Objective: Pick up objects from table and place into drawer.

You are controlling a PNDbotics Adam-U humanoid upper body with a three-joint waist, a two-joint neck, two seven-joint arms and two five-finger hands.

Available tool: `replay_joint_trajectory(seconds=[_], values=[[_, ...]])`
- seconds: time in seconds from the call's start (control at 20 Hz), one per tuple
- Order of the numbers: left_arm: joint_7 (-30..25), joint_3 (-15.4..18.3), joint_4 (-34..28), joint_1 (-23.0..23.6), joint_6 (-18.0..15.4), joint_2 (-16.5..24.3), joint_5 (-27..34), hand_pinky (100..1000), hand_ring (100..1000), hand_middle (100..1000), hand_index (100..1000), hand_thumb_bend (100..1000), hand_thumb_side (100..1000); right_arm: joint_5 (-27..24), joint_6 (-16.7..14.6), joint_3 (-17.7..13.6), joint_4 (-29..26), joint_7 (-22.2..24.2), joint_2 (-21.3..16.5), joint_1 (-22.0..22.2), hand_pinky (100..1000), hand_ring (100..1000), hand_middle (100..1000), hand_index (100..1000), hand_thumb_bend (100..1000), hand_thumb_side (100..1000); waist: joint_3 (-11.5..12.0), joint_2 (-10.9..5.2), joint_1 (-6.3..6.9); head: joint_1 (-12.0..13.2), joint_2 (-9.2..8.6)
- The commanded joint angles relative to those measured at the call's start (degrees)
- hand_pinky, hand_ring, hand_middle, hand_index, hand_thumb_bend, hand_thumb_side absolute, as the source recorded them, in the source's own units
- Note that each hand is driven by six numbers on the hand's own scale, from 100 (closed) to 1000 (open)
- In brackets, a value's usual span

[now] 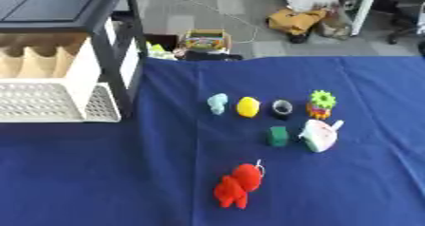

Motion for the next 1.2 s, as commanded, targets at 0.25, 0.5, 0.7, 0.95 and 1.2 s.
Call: replay_joint_trajectory(seconds=[0.25,0.5,0.7,0.95,1.2], values=[[19.1,3.8,-0.8,0.6,0.1,-2.0,11.7,100,100,100,933,304,517,0.3,-0.1,-0.7,-0.9,0.5,-1.8,-0.5,638,720,702,734,100,1000,-0.1,-1.71,0.03,-1.7,2.09],[38.7,4.9,-0.8,1.2,-1.6,-5.6,19.7,100,100,100,947,414,515,0.5,-1.1,-0.2,-0.9,2.7,-2.6,-0.9,649,735,705,745,100,1000,-0.1,-1.96,-0.03,-2.0,2.74],[52.7,4.2,-0.8,2.7,-4.1,-7.1,22.9,100,100,100,948,502,563,1.0,-2.9,0.7,-0.9,7.5,-4.7,-1.9,681,768,723,764,100,1000,0.1,-2.16,-0.17,-1.3,2.67],[61.0,2.4,-0.8,4.8,-6.6,-8.9,23.0,100,100,100,935,471,582,1.0,-7.4,2.6,-0.9,16.3,-7.7,-4.2,741,811,757,804,100,958,0.4,-2.40,-0.47,-0.5,2.60],[61.8,0.8,-0.8,7.4,-7.1,-8.6,22.5,100,100,100,937,455,649,1.9,-13.9,5.3,-0.9,28.7,-11.2,-5.6,777,838,800,857,150,884,0.7,-2.53,-0.58,-0.5,2.65]])
